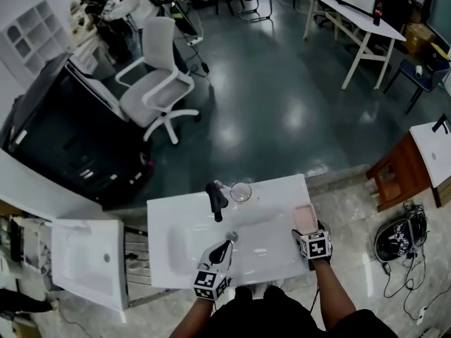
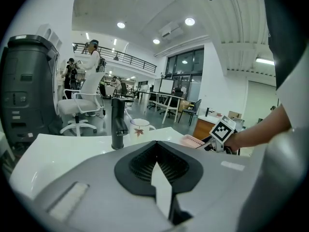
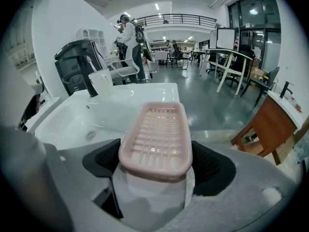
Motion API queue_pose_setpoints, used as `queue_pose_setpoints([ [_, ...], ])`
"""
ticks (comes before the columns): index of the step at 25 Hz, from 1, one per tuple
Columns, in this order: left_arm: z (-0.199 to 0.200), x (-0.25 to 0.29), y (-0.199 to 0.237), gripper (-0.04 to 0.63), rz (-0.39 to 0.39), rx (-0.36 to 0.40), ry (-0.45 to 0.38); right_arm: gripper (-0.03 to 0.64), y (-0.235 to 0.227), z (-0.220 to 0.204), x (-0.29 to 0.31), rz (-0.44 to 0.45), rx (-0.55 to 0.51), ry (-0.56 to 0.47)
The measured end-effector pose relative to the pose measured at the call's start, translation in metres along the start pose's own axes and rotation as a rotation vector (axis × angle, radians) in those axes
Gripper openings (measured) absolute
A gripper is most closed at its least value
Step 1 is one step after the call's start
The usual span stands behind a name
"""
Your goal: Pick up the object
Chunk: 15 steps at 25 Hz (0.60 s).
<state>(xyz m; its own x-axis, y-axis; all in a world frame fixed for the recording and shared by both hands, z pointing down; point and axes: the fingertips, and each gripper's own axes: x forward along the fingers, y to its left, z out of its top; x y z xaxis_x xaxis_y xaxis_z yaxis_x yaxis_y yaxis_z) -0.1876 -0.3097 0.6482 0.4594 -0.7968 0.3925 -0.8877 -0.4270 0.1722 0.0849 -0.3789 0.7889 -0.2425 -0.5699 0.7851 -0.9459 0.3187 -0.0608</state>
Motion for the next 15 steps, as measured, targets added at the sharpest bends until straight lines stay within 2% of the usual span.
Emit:
queue_pose_setpoints([
  [10,0.002,-0.002,0.003,0.018,0.009,0.0,-0.016,0.439,0.003,0.001,0.002,-0.019,-0.015,-0.018],
  [15,0.008,-0.004,0.001,0.02,0.007,0.0,-0.018,0.437,0.004,0.014,-0.01,-0.021,-0.01,-0.074],
])
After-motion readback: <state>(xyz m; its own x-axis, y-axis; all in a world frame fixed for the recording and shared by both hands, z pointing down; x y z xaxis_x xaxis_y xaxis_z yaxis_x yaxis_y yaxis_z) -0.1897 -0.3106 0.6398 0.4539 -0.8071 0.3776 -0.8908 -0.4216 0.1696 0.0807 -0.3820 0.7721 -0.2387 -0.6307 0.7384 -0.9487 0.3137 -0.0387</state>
